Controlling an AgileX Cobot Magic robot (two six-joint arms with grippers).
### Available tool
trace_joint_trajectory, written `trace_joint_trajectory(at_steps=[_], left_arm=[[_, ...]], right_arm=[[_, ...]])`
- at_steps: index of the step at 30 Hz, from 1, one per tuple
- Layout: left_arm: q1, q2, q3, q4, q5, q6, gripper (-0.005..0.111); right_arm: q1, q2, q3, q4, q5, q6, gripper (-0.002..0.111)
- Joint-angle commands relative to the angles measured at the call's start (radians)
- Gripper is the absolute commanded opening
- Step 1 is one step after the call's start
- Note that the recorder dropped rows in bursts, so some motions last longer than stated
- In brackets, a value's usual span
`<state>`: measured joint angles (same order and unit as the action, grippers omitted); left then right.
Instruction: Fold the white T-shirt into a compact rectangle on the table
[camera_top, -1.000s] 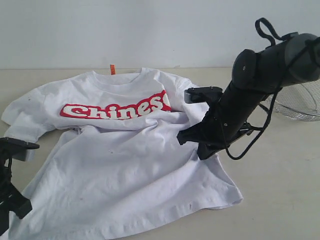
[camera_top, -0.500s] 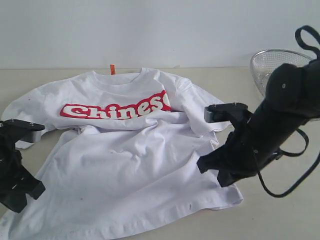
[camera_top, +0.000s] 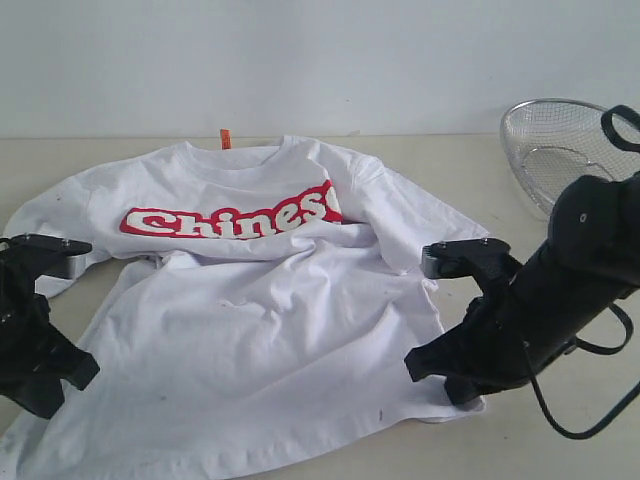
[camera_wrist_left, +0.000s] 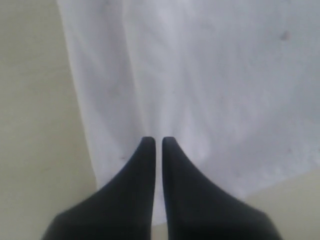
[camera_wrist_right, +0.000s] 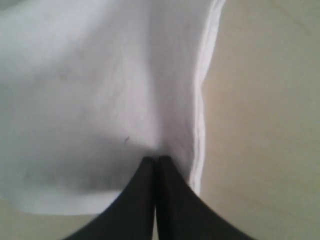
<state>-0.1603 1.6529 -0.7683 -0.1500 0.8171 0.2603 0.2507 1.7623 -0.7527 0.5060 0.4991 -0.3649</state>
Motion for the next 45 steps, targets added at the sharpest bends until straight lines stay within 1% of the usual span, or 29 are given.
trace_joint_trajectory(at_steps=[1, 7, 10, 18, 30, 32, 33, 35, 36, 39, 42, 45], left_arm=[[-0.003, -0.023, -0.026, -0.017, 0.038, 0.009, 0.005], [-0.003, -0.077, -0.036, -0.026, 0.046, 0.009, 0.005], [-0.003, -0.106, -0.036, -0.026, 0.046, 0.009, 0.005], [-0.003, -0.168, -0.036, -0.026, 0.061, 0.009, 0.005], [-0.003, -0.168, -0.036, -0.030, 0.061, 0.016, 0.005], [-0.003, -0.168, -0.036, -0.067, 0.061, 0.047, 0.005], [-0.003, -0.168, -0.036, -0.107, 0.061, 0.076, 0.005], [-0.003, -0.168, -0.036, -0.147, 0.059, 0.119, 0.005], [-0.003, -0.164, -0.036, -0.163, 0.042, 0.129, 0.005], [-0.003, -0.159, -0.036, -0.172, 0.037, 0.137, 0.005], [-0.003, -0.159, -0.036, -0.172, 0.039, 0.138, 0.005], [-0.003, -0.159, -0.036, -0.172, 0.039, 0.138, 0.005]], right_arm=[[0.002, -0.005, 0.049, -0.046, 0.008, 0.024, 0.000], [0.002, -0.005, 0.126, -0.142, 0.005, 0.126, 0.000], [0.002, -0.007, 0.160, -0.153, 0.008, 0.138, 0.000], [0.002, -0.026, 0.193, -0.175, 0.106, 0.154, 0.000], [0.002, -0.287, 0.193, -0.207, 0.326, 0.187, 0.000], [0.002, -0.356, 0.193, -0.183, 0.292, 0.187, 0.000], [0.002, -0.390, 0.183, -0.142, 0.215, 0.178, 0.000], [0.002, -0.361, 0.138, -0.098, 0.184, 0.127, 0.000], [0.002, -0.297, 0.103, -0.067, 0.180, 0.081, 0.000], [0.002, -0.162, 0.042, -0.059, 0.137, 0.067, 0.000], [0.002, -0.074, 0.031, -0.071, 0.092, 0.067, 0.000], [0.002, -0.062, 0.033, -0.081, 0.092, 0.067, 0.000]])
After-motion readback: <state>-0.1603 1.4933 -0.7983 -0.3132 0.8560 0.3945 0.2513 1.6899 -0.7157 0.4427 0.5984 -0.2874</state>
